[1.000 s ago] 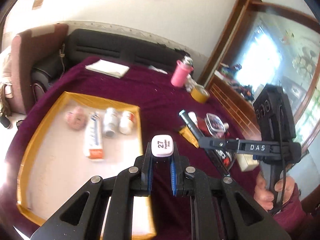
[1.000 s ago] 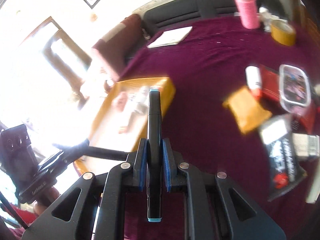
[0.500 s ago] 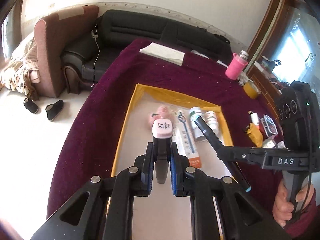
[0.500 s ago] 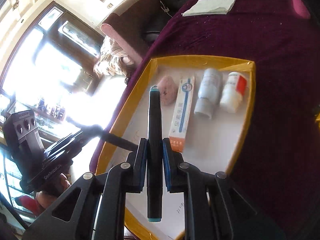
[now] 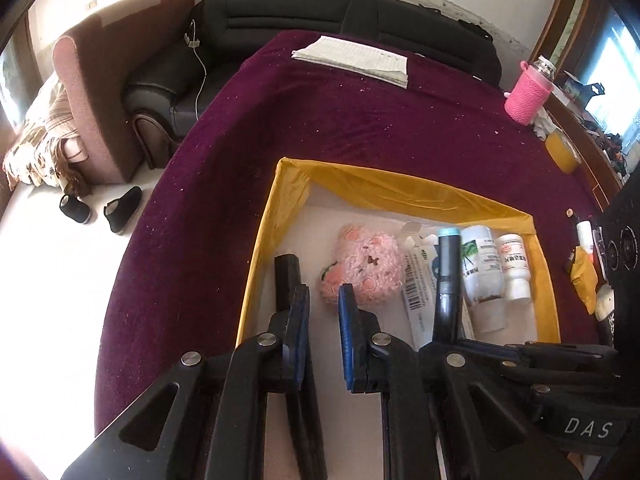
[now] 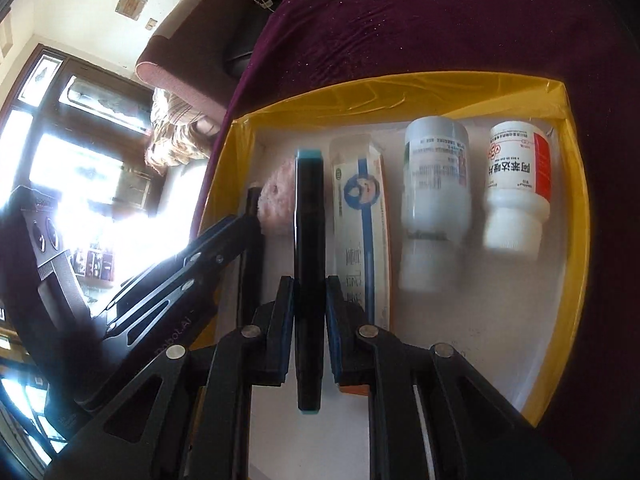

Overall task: Organize objects
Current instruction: 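Lower both markers into the yellow tray and open both grippers, then move the left gripper toward the yellow padded envelope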

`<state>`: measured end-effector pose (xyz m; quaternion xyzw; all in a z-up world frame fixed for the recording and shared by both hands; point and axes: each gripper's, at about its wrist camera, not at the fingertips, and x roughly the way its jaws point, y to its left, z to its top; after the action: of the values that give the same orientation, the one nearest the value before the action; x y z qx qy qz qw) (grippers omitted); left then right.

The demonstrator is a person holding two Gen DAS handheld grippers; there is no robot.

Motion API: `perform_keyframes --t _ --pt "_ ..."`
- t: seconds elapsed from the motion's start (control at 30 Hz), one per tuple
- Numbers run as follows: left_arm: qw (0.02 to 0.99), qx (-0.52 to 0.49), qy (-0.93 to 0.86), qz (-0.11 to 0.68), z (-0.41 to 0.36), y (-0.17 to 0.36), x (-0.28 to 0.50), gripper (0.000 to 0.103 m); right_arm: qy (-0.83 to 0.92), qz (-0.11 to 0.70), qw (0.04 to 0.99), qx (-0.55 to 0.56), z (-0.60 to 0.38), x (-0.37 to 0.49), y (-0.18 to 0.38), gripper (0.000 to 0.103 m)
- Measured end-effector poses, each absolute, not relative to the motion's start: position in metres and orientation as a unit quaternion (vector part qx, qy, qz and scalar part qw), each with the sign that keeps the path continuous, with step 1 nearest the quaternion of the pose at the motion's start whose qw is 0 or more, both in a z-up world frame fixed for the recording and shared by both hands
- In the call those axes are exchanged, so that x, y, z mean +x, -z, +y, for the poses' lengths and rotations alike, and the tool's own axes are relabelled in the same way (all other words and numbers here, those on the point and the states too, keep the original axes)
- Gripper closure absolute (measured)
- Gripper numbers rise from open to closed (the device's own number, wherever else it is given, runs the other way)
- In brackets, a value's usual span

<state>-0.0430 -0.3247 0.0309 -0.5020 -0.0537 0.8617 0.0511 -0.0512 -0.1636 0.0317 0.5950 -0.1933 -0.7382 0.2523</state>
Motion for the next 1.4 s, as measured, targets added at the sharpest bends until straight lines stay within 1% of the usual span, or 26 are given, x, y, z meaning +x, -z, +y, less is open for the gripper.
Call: perform_keyframes --t 0.17,0.23,0.3,0.33,0.37,0.4,0.43,0.5,0.6,0.67,0.73,0.8,0.87,0.9,0.93,0.97,1.0,1.03,1.1,1.17,1.23,1.3,1.4 --pt "0.052 -0.491 -0.865 -0.090 -0.333 -0.036 -0.039 0.091 0.741 -0.180 0.247 0.598 -0.171 -0.060 -0.028 0.090" --pt "0.060 -0.486 -0.865 -0.112 -0.339 -0.042 -0.032 0.087 0.743 -0.170 0.253 0.596 -0.176 -0.061 -0.031 0.089" --pt "0.060 -0.476 -0.869 -0.125 -0.343 -0.050 -0.024 0.067 0.751 -0.162 0.246 0.591 -0.175 -0.059 -0.035 0.089" --pt "0.057 -0.469 -0.872 -0.128 -0.344 -0.055 -0.021 0.062 0.756 -0.157 0.245 0.587 -0.174 -0.058 -0.038 0.085" --pt "0.054 -0.462 -0.875 -0.133 -0.345 -0.060 -0.016 0.053 0.759 -0.154 0.246 0.583 -0.172 -0.058 -0.041 0.083" --pt "0.052 -0.456 -0.877 -0.139 -0.347 -0.065 -0.011 0.049 0.762 -0.152 0.248 0.578 -0.168 -0.056 -0.045 0.077" --pt "0.049 -0.452 -0.879 -0.144 -0.348 -0.069 -0.007 0.049 0.765 -0.151 0.252 0.572 -0.165 -0.054 -0.050 0.071" --pt "0.050 -0.444 -0.882 -0.148 -0.345 -0.079 0.001 0.049 0.778 -0.140 0.256 0.556 -0.156 -0.047 -0.065 0.066" --pt "0.046 -0.423 -0.896 -0.125 -0.330 -0.098 0.019 0.049 0.804 -0.112 0.258 0.525 -0.138 -0.033 -0.092 0.065" --pt "0.052 -0.409 -0.904 -0.110 -0.315 -0.109 0.031 0.048 0.827 -0.083 0.251 0.497 -0.126 -0.022 -0.113 0.061" --pt "0.066 -0.397 -0.910 -0.102 -0.297 -0.117 0.041 0.048 0.854 -0.052 0.236 0.460 -0.106 -0.006 -0.135 0.053" --pt "0.082 -0.386 -0.914 -0.091 -0.275 -0.124 0.051 0.048 0.891 -0.016 0.206 0.403 -0.082 0.013 -0.159 0.048" --pt "0.098 -0.379 -0.916 -0.087 -0.252 -0.130 0.061 0.048 0.932 0.012 0.161 0.324 -0.056 0.038 -0.181 0.034" --pt "0.113 -0.377 -0.915 -0.088 -0.239 -0.131 0.066 0.048 0.949 0.018 0.137 0.284 -0.039 0.051 -0.190 0.015" --pt "0.129 -0.376 -0.913 -0.091 -0.226 -0.132 0.072 0.048 0.959 0.016 0.120 0.256 -0.024 0.057 -0.196 0.009" --pt "0.143 -0.375 -0.911 -0.093 -0.213 -0.131 0.077 0.047 0.966 0.008 0.110 0.234 -0.005 0.063 -0.198 0.006" --pt "0.155 -0.375 -0.909 -0.094 -0.200 -0.130 0.082 0.046 0.968 0.000 0.103 0.230 0.011 0.065 -0.197 0.000" --pt "0.168 -0.376 -0.906 -0.096 -0.186 -0.126 0.088 0.046 0.965 -0.006 0.089 0.245 0.029 0.061 -0.191 0.000" --pt "0.185 -0.382 -0.900 -0.099 -0.166 -0.118 0.098 0.045 0.947 -0.034 0.062 0.314 0.061 0.043 -0.169 0.000" --pt "0.196 -0.397 -0.891 -0.101 -0.146 -0.106 0.103 0.045 0.917 -0.103 0.086 0.375 0.098 0.030 -0.144 0.000" --pt "0.191 -0.413 -0.885 -0.099 -0.132 -0.092 0.106 0.045 0.901 -0.146 0.092 0.398 0.121 0.025 -0.129 0.000" --pt "0.189 -0.434 -0.874 -0.107 -0.124 -0.079 0.107 0.045 0.891 -0.161 0.109 0.410 0.127 0.018 -0.120 0.000" --pt "0.188 -0.453 -0.863 -0.119 -0.121 -0.070 0.111 0.045 0.876 -0.161 0.151 0.429 0.116 0.001 -0.114 0.000"
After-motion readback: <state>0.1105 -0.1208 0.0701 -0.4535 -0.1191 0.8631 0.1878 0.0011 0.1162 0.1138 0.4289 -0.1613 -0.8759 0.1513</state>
